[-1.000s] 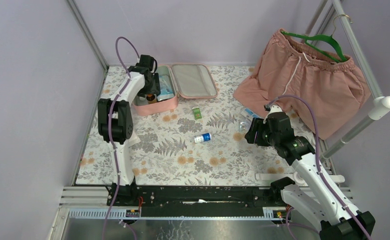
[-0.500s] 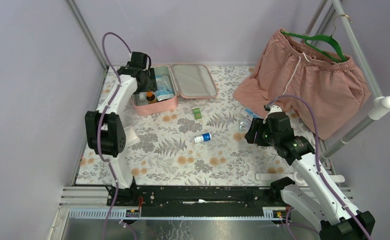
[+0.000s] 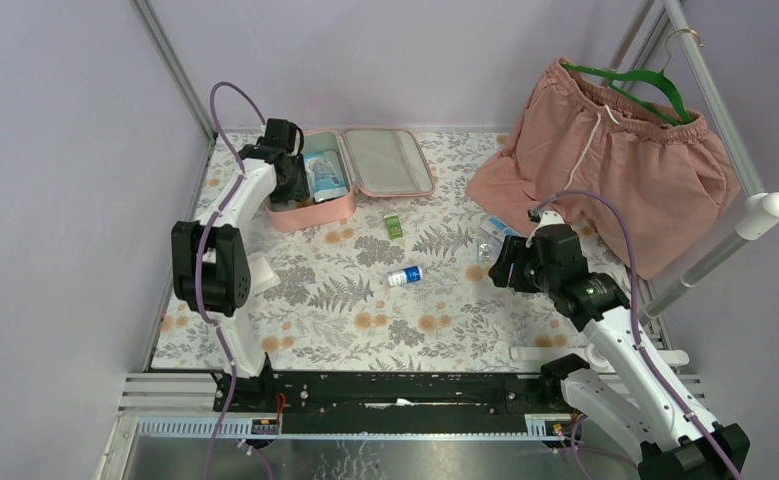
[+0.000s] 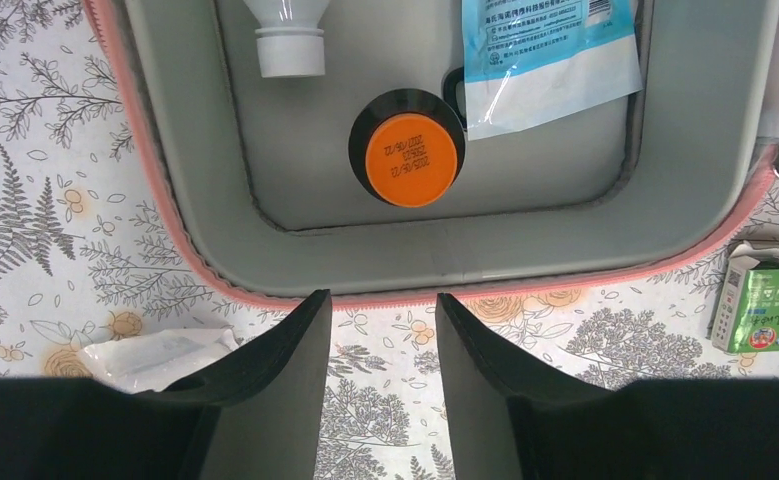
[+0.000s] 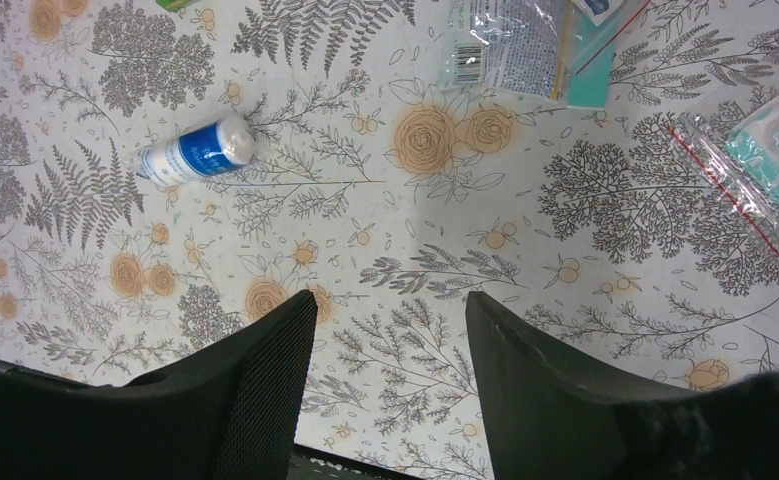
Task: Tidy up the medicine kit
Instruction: Place the pill bottle in the medicine box.
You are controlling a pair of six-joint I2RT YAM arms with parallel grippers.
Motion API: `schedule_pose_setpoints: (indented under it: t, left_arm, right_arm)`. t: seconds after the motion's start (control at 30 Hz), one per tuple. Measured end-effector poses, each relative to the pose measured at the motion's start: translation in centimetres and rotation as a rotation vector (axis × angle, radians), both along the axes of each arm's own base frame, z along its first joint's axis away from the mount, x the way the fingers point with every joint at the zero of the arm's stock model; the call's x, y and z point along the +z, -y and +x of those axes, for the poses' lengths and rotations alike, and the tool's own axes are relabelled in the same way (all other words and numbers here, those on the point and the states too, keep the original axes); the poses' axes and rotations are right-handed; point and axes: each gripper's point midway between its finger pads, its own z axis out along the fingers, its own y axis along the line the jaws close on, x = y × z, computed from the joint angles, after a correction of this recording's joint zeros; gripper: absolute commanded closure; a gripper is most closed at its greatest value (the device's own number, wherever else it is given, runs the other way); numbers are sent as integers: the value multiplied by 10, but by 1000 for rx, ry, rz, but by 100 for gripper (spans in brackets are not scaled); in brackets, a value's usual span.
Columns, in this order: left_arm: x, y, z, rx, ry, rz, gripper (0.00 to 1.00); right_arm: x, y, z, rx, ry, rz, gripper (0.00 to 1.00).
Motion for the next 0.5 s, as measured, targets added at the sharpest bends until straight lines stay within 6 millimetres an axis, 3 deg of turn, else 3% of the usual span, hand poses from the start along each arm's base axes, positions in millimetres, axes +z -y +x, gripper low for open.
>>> schedule_pose_setpoints:
  t: [0.23,0.5]
  left_arm:
    - [-15,0,8,2,-17,3,55]
    - [-23,-2,36,17,9,16,59]
  right_arm:
    - [1,-1,-1,7,2,8,34]
    - [0,-2,-2,11,-2,10,33]
